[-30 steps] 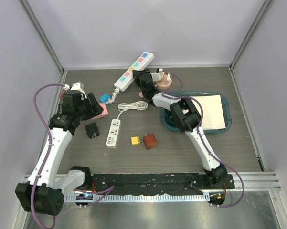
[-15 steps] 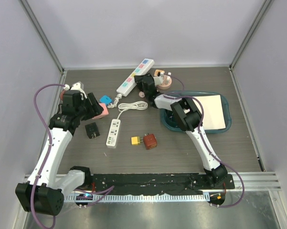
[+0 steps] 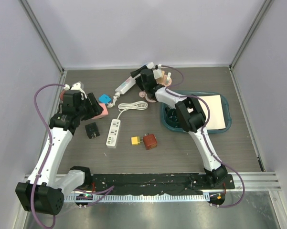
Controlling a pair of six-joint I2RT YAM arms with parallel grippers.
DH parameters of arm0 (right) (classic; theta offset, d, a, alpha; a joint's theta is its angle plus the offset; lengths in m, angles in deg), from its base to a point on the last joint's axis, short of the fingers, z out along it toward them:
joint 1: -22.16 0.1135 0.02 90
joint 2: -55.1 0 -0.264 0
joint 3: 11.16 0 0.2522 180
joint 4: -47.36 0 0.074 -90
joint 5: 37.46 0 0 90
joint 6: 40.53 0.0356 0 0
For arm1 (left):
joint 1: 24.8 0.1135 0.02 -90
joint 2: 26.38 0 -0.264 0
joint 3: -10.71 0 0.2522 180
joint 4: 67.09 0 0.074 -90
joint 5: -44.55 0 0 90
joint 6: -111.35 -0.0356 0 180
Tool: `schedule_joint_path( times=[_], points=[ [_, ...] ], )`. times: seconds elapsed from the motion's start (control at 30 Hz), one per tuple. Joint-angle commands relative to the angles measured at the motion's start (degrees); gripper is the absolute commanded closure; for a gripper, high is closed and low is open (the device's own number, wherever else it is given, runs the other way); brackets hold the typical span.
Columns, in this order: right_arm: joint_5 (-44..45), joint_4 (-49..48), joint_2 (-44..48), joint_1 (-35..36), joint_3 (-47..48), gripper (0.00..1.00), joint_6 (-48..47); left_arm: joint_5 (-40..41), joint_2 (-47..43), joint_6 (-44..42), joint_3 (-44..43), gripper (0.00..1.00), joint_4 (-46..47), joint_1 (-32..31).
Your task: Pull the plug off the socket
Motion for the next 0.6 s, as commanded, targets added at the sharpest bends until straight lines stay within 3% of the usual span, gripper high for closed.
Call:
schedule_joint_path(
  times=[0.0,0.2,0.43,0.57],
  points=[
    [-1.51,4.93,12.71,0.34,-1.96,0.22,-1.8,0.29,-0.65,0.45,-1.08,1.0,3.42,0.24],
    [-1.95,6.79,25.87,0.34,-12.59,0.23,-8.29,-3.04,1.28,1.41,-2.22,1.0,2.72,-1.34],
    [-10.38,4.06,43.2,0.34,-29.74,0.23,-20.07,-6.74,6.55,5.1,-3.89,1.0,2.1,-13.02],
    [-11.7,2.94,53.57,0.34,-43.59,0.23,-18.76,-9.2,10.95,7.56,-2.58,1.0,5.43,-15.93]
  ],
)
